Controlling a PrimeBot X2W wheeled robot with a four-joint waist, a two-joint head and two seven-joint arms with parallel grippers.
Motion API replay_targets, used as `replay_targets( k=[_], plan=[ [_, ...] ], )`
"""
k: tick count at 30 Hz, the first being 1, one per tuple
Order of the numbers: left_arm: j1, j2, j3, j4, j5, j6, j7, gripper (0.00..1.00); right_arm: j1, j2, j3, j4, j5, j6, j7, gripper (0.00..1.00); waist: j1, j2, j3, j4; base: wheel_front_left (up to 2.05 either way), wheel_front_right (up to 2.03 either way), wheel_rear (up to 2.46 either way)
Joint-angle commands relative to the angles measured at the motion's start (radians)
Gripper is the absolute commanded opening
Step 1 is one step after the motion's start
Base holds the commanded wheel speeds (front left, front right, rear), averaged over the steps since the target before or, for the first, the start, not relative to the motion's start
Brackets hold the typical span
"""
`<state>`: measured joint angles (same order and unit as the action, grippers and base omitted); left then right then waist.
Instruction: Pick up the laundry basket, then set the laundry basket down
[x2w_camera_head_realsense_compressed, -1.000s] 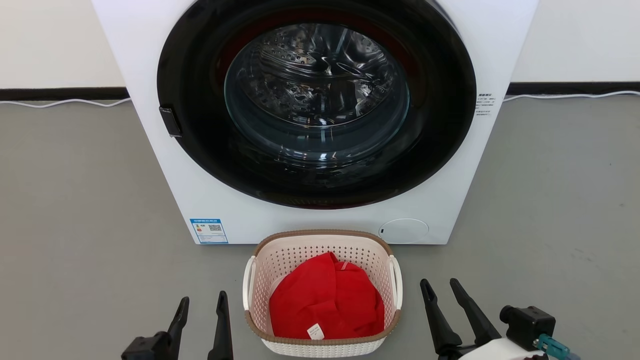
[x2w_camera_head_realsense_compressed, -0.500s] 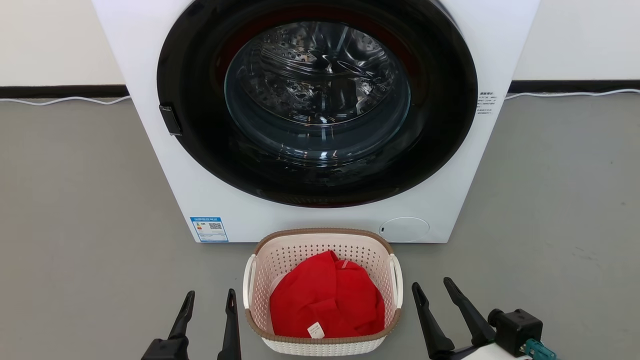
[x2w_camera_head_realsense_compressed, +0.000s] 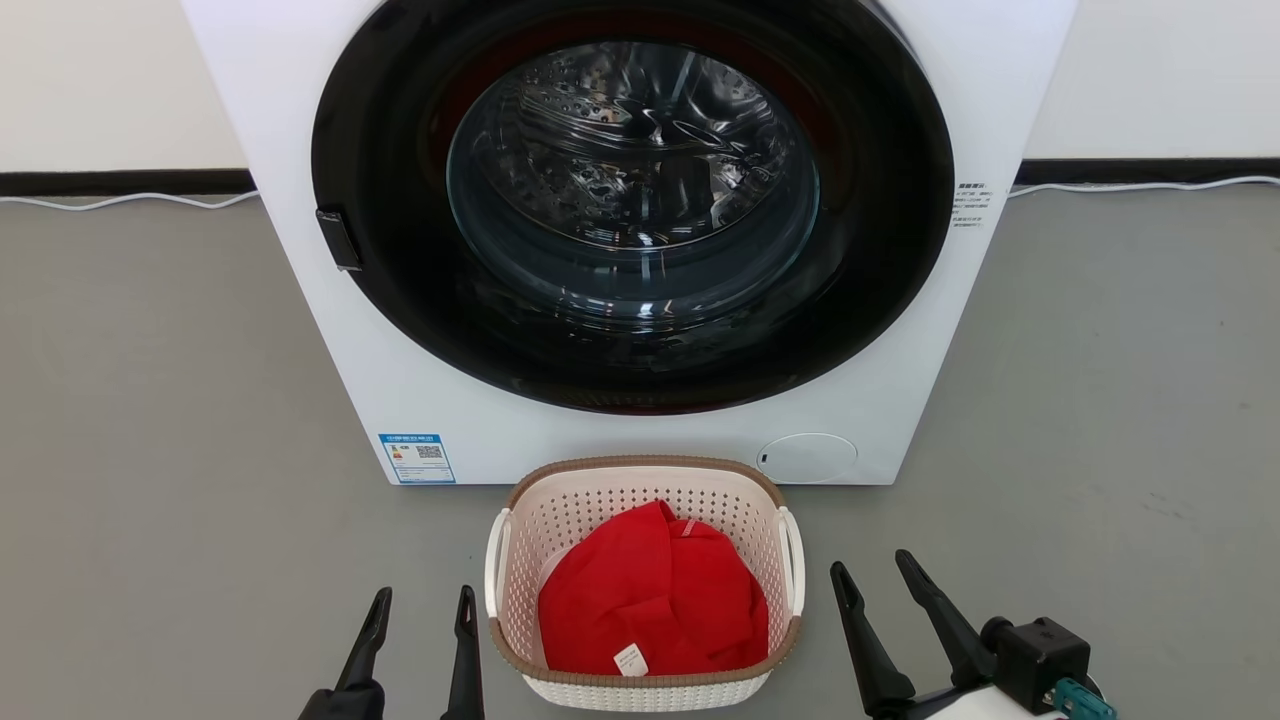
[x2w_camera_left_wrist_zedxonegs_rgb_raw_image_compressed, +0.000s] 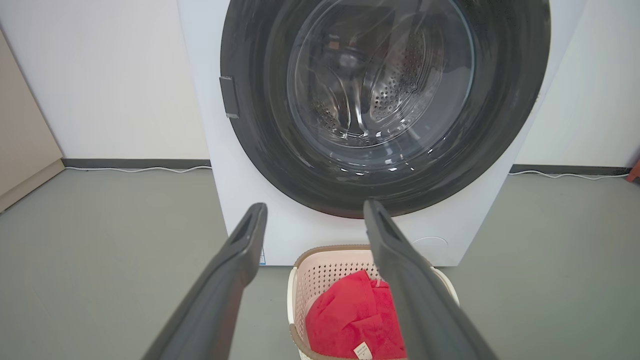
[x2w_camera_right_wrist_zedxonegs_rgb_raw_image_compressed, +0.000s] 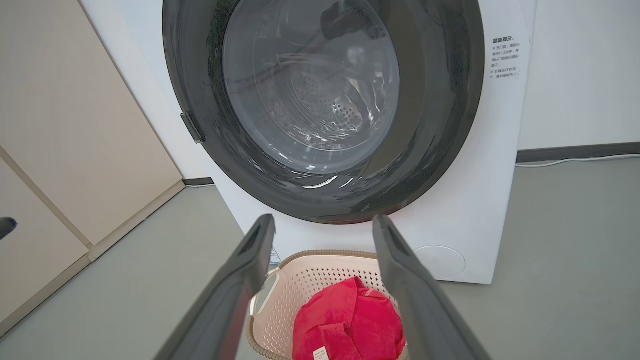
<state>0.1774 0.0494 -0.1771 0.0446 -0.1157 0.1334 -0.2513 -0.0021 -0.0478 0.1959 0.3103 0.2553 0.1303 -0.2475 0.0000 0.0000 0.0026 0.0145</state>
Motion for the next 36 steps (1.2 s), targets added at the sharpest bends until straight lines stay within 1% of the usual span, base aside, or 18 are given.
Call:
replay_targets(
  k=[1,14,36],
  plan=[
    [-0.028,0.001,0.031,-0.022,-0.012,0.006,-0.01,1.0,-0.042,-0.002,0.018,-0.015,-0.005,0.0,-0.014,1.0,0.0,0.0,0.0,0.0,0.0,0.0,0.0],
    [-0.032,0.001,0.037,-0.015,-0.028,0.003,-0.01,1.0,-0.041,-0.002,0.0,-0.004,0.011,0.0,-0.014,1.0,0.0,0.0,0.0,-0.002,0.0,0.0,0.0],
    [-0.032,0.001,0.038,-0.009,-0.034,0.005,-0.01,1.0,-0.04,-0.002,0.001,-0.002,0.018,0.0,-0.014,1.0,0.0,0.0,0.008,0.001,0.0,0.0,0.0]
  ],
)
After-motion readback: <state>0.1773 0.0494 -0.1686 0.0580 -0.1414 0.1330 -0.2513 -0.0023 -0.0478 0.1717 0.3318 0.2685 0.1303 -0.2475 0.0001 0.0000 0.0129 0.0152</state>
